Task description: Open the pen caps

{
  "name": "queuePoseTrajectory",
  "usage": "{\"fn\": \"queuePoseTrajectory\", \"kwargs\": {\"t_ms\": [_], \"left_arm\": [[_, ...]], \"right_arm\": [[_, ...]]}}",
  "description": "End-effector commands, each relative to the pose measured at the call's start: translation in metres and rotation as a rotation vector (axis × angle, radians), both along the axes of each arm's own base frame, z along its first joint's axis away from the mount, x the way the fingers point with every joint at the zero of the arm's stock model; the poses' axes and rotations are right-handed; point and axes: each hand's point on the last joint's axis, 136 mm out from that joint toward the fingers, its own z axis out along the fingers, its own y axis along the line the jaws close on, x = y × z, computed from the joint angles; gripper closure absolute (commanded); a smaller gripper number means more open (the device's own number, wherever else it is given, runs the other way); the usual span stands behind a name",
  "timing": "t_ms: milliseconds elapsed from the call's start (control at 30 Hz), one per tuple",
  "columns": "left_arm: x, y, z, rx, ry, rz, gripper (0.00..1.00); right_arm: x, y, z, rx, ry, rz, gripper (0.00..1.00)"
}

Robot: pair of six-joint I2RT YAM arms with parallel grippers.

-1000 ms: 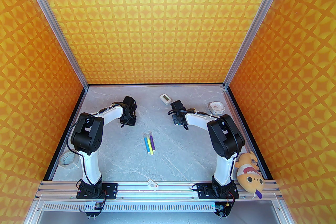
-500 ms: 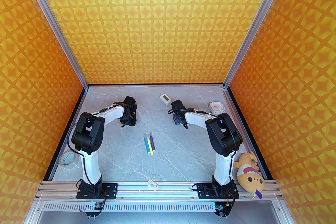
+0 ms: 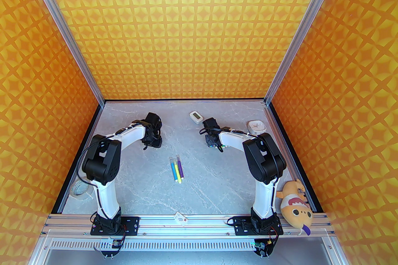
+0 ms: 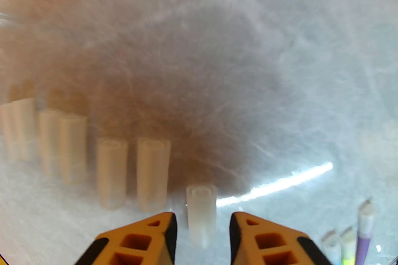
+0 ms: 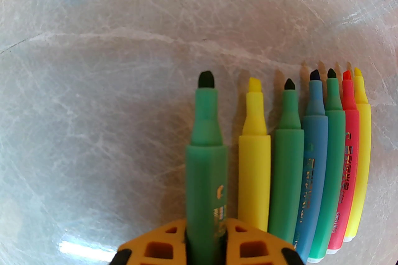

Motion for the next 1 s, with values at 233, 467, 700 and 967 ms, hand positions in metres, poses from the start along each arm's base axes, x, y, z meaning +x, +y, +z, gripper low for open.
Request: {"fn": "queuePoseTrajectory", "kwargs": {"t_ms": [233, 467, 700, 967], "left_arm": [[0.0, -0.007, 0.064, -0.134, -0.196, 0.039, 0.5], [-0.003, 0.005, 0.094, -0.228, -0.284, 0.088, 0.47], [-0.015, 0.026, 0.11, -0.263, -0.336, 0.132, 0.41], [-0.026, 0.049, 0.12, -0.286, -0.376, 0.181, 0.36]], "right_arm": [[0.002, -0.012, -0.008, -0.034, 0.033, -0.034, 0.93], [0.003, -0.013, -0.009, -0.04, 0.04, -0.04, 0.89], [0.003, -0.015, -0.009, -0.052, 0.043, -0.05, 0.86], [0.003, -0.017, -0.009, -0.061, 0.045, -0.059, 0.8]]}}
